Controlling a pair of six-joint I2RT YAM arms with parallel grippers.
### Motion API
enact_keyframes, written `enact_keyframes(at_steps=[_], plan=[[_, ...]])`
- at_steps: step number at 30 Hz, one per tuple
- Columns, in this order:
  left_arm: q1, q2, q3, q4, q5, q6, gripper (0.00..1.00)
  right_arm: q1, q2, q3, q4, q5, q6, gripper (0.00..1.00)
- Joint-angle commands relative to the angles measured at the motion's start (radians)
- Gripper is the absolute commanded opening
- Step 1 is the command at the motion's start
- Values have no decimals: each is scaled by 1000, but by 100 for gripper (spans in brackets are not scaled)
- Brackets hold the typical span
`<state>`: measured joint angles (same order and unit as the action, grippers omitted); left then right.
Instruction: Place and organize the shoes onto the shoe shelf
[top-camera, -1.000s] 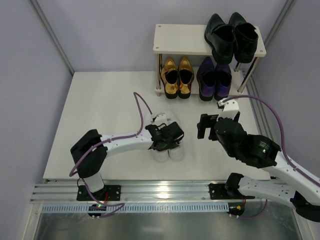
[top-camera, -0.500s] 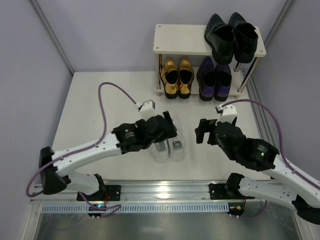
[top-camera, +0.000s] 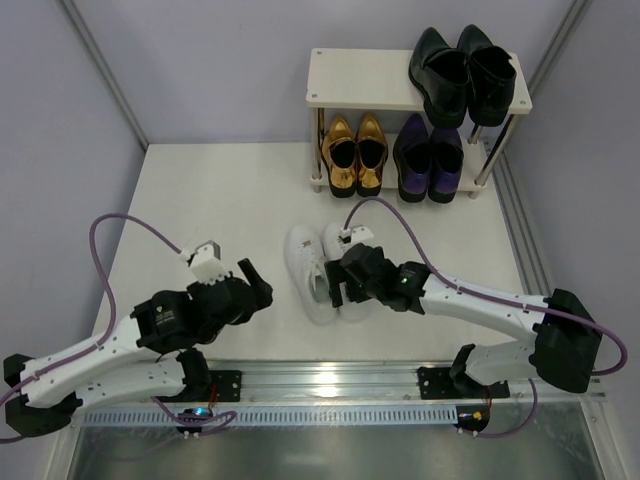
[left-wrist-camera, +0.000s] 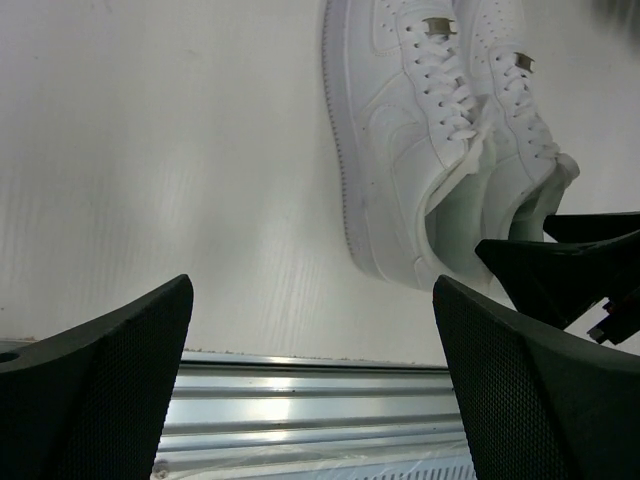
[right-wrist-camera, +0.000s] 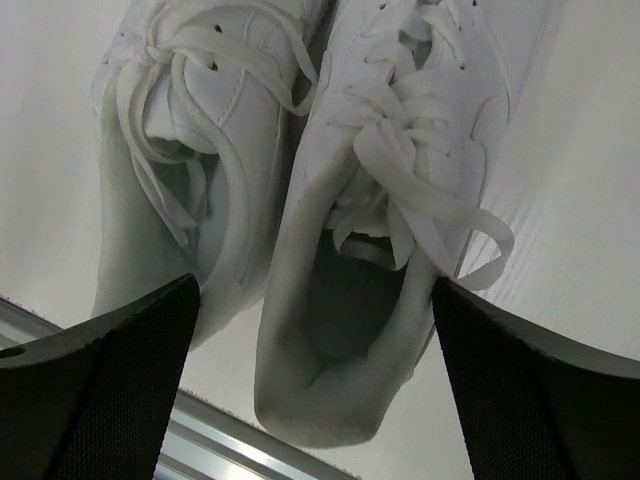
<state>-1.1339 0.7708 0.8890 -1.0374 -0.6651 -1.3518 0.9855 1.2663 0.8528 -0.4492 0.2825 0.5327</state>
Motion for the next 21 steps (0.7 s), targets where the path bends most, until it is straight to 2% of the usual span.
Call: enact_keyframes(at_steps=[1, 7, 10, 16, 21], plan=[[0, -56, -10, -99, -64, -84, 100, -1, 63, 29, 155, -74, 16, 98], [0, -71, -12, -151, -70, -96, 100, 1, 160, 54, 191, -78, 52, 98], [0, -76, -21, -153, -68, -96, 100, 5, 174, 83, 170, -25, 73, 98], [0, -80, -22, -159, -68, -96, 100, 56, 186, 238, -47, 185, 138, 99], [0, -91, -30, -168, -76, -102, 100, 97, 153, 307, -157, 213, 199, 99]])
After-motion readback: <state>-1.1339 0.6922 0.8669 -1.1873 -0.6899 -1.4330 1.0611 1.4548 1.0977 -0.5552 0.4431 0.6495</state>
